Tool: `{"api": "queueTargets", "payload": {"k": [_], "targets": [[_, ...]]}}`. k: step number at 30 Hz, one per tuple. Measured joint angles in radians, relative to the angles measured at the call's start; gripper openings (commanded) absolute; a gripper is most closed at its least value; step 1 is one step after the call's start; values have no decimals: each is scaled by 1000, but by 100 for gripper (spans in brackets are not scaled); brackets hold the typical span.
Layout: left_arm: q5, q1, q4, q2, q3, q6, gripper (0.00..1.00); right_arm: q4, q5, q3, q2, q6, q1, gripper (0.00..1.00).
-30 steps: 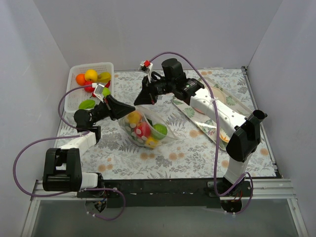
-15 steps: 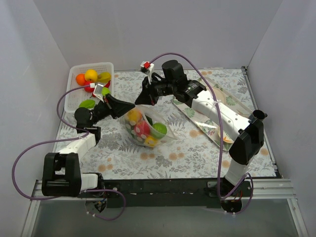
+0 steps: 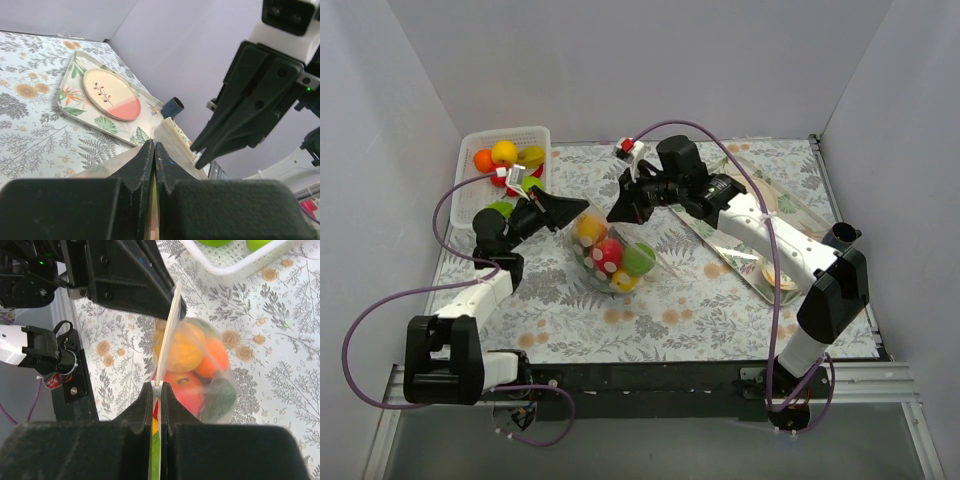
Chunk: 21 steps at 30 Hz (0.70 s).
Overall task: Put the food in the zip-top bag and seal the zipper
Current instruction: Zip the zipper food storage bag at the center of the board.
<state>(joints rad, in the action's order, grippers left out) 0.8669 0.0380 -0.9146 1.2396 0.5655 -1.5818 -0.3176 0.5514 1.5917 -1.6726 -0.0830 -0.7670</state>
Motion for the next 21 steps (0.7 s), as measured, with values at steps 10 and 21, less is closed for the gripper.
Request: {"api": "queueTargets", "payload": {"k": [10,21], "targets": [[-132,1,143,-2,39,42,0,-3,-43,-153,109,-24,-1,1],[-235,1,225,-2,40,67,0,-27,-86,-333,270,-54,-3,1]]}}
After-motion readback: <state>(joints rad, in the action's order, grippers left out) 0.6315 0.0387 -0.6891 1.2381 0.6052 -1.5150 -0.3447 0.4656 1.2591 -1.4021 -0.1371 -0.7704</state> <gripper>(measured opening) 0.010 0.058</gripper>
